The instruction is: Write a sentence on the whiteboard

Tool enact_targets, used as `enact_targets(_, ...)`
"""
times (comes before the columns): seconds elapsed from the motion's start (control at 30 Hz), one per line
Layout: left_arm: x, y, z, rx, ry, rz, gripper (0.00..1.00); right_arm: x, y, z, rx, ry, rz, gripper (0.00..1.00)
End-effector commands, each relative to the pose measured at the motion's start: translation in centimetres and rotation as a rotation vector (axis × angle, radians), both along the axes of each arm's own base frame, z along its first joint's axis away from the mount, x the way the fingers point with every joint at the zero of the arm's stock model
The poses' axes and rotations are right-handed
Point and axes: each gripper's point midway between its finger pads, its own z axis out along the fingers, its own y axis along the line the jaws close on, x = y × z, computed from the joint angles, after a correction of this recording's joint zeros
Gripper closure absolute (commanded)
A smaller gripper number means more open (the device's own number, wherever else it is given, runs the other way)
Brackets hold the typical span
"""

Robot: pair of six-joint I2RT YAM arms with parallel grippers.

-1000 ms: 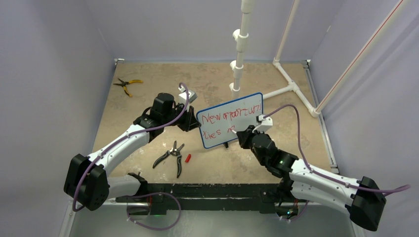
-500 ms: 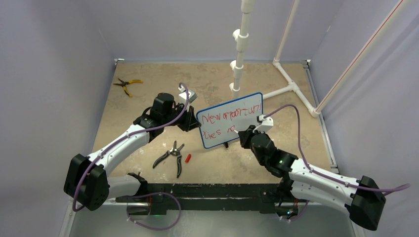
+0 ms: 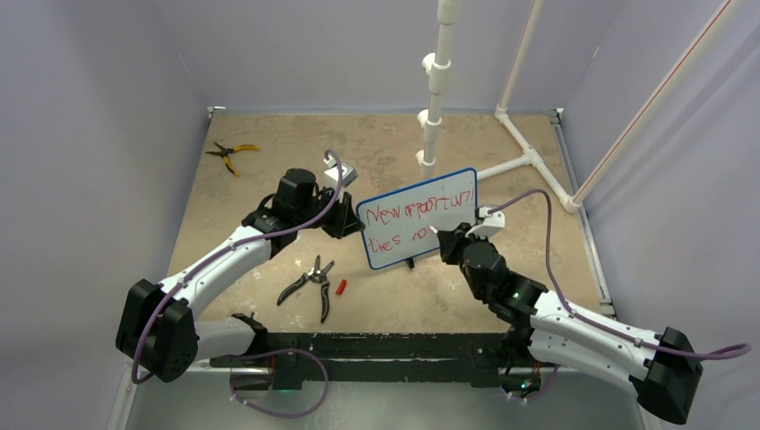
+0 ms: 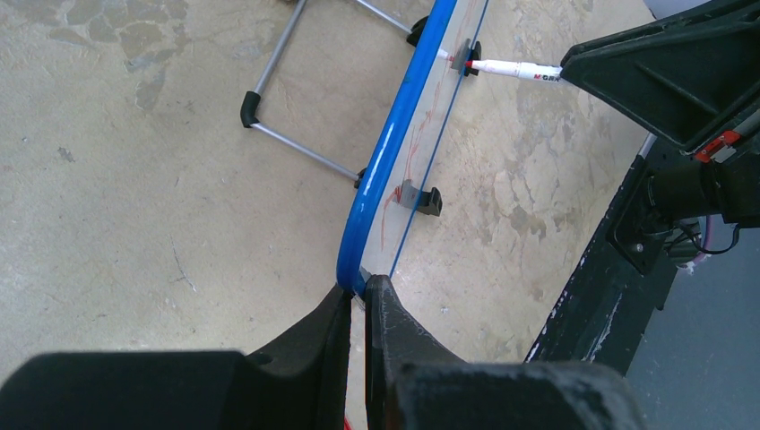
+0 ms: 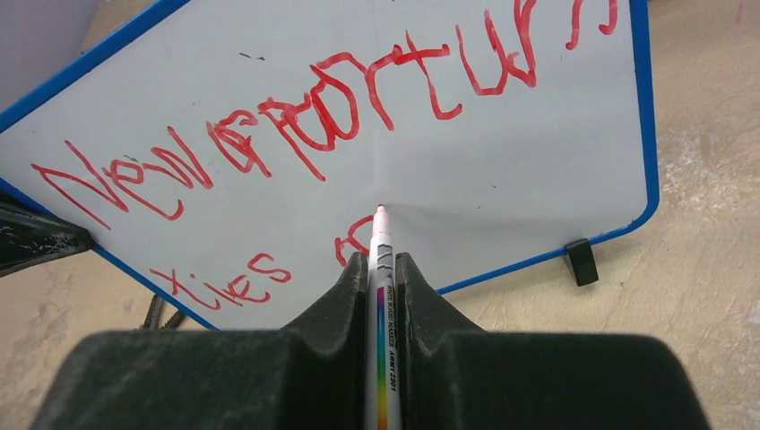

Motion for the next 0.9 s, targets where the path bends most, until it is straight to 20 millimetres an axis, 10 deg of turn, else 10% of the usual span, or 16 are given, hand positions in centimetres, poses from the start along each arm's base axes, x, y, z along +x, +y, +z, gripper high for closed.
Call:
enact_targets(0.0, 0.5, -0.2, 0.6, -0.017, -0.028, 0.002, 1.0, 0.9, -0.2, 2.3, 0.025, -0.057, -0.036, 1.0)
enact_targets(0.87, 0.5, -0.3, 0.6, -0.019, -0.026, 0.002, 1.0, 0.5, -0.9, -0.8, -0.023, 0.047, -0.08, 1.0)
